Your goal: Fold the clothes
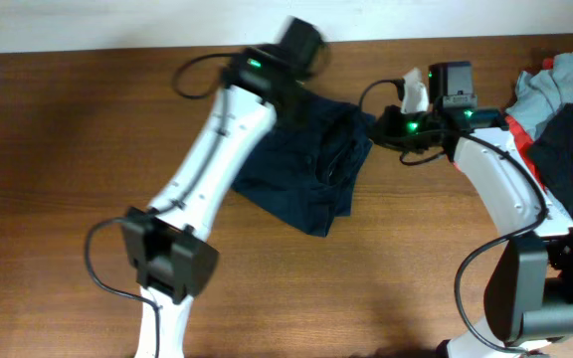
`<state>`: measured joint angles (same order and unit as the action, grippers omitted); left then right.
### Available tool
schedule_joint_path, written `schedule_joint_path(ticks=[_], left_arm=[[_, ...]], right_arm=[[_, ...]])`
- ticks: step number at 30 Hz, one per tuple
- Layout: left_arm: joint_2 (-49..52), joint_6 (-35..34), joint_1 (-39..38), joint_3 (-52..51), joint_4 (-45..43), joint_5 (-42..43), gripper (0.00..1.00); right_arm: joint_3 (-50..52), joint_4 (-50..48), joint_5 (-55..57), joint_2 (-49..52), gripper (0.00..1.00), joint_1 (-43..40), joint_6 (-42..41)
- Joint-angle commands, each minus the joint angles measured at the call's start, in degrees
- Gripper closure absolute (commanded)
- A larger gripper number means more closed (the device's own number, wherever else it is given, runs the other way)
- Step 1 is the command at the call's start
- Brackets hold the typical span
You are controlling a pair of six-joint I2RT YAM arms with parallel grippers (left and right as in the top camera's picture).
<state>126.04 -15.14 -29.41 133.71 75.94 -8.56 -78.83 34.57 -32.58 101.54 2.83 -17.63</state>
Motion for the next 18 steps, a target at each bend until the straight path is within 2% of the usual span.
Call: schedule_joint_path(ticks=[1,6,9,11,14,18], left_arm=[[3.5,0.3,8.8,-2.1,-1.2,7.2,0.64],[13.5,7.8,14.6,-2.4,-1.9,26.6,0.65],[18.2,13.0,15.2,-2.4,-1.7,33.9,0.65],[20.4,15.0,15.2,-2.4,-1.4,34.2,0.65],[23.4,15.2,15.4,-2.4,0.3,33.1,0.65],[24.7,15.2,16.5,-2.4,2.9,29.7,0.72]], right_arm=[[-0.2,-4.7,-3.8,0.6,0.96,5.0,2.2],[-0.2,-13.5,4.5,5.7,0.96,13.7,-0.8],[-0.2,-18.7,5.2,10.3,0.95,16.3,-0.9],[-0.2,-20.2,6.5,14.0,0.95,16.7,-1.8],[-0.2,-16.3,10.5,18.5,0.95,14.6,-6.7],[-0.2,-3.1,11.0,19.8,0.96,8.5,-15.5]])
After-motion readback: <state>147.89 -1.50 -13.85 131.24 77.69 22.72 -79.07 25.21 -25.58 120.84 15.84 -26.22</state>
